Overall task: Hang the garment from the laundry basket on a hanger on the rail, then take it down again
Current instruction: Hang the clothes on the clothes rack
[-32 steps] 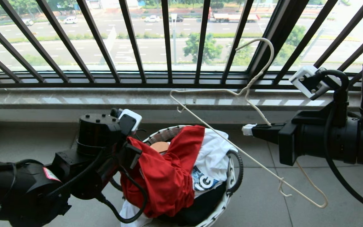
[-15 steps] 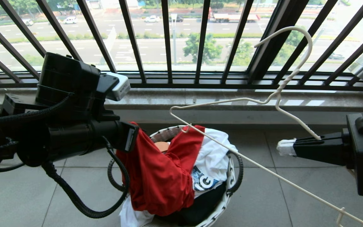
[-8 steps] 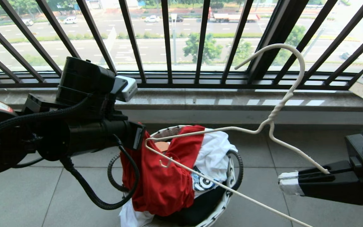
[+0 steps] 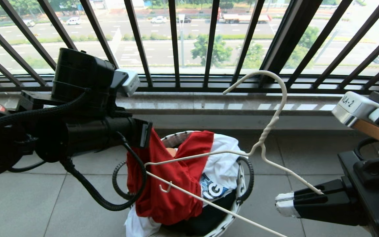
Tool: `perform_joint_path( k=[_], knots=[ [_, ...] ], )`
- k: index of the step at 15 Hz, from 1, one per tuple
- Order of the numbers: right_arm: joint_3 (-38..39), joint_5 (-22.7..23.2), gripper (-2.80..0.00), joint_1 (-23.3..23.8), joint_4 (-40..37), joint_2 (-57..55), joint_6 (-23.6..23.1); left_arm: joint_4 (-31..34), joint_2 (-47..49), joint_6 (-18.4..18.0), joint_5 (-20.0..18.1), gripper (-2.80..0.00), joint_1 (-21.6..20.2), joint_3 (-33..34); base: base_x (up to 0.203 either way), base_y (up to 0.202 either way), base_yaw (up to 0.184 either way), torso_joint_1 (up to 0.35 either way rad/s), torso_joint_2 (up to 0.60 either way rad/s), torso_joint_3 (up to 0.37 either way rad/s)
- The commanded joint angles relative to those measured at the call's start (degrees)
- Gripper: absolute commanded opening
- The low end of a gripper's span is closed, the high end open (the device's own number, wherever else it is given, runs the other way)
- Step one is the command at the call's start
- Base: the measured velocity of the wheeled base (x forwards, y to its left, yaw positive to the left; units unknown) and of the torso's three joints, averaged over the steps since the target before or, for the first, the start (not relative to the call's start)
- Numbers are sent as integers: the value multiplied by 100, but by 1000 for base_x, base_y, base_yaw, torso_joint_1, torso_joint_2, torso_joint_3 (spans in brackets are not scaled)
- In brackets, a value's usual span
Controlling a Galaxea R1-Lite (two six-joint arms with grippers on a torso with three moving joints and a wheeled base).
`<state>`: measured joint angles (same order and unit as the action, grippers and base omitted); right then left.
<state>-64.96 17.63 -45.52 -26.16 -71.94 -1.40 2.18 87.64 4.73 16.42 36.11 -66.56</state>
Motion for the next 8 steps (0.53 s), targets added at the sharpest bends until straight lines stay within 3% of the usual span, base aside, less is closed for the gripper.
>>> perform_joint_path(
  k=[1,3,8],
  knots=[
    [-18,13,-280,-29,88,-215,211,-7,-95,2,10,-280,19,-6,0,0,0,0,0,0],
    [6,-1,-280,-77,493,-331,560,-7,-177,2,10,-280,19,-6,0,0,0,0,0,0],
    [36,-23,-280,-132,577,-452,597,-7,-383,31,10,-280,155,3,0,0,0,0,0,0]
  ],
)
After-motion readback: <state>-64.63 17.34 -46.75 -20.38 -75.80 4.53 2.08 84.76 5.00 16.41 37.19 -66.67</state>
